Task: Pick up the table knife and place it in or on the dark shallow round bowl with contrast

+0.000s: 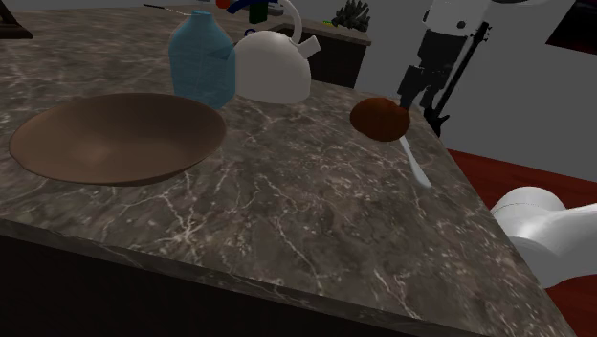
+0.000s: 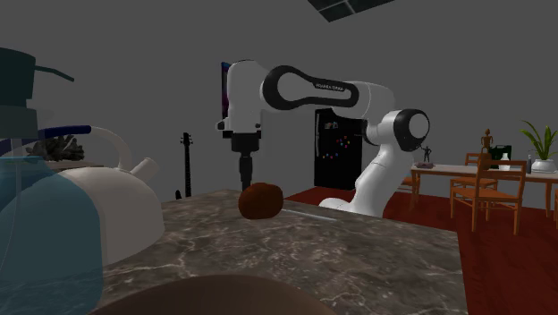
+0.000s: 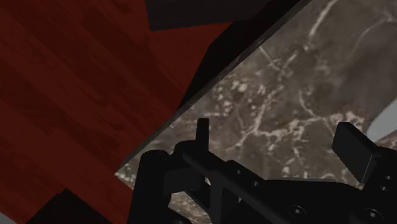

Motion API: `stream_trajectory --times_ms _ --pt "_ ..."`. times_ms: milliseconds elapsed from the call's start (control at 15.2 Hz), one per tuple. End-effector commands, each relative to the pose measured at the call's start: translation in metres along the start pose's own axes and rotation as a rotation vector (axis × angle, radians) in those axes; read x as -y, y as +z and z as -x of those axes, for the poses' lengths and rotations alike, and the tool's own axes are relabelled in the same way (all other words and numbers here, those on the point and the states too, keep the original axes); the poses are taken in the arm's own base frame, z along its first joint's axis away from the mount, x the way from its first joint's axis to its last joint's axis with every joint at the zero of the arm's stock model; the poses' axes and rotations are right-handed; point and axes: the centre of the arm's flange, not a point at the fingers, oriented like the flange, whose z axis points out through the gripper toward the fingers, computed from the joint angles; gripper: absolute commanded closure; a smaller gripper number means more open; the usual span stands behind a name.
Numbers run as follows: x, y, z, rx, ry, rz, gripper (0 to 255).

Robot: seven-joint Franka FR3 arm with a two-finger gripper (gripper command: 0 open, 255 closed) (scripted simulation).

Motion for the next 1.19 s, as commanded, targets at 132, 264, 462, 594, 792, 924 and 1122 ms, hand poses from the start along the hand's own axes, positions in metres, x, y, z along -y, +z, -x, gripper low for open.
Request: stream_trajectory --times_ms 132,264,462,594,792,924,1122 --pt "0.01 -0.004 0.023 -0.009 0.101 -0.037 0" --pt "0.022 -0.008 0.044 -0.018 0.201 -0.074 0" --pt "0.044 -0.014 0.074 -0.032 0.352 -0.129 0" --pt "0.061 -0.019 0.092 -0.041 0.453 -0.166 0" --pt "0.089 -0.027 0.115 -0.055 0.604 -0.221 0" --pt "0.109 -0.033 0.129 -0.064 0.704 -0.257 0" --pt "0.124 -0.032 0.136 -0.07 0.771 -0.282 0"
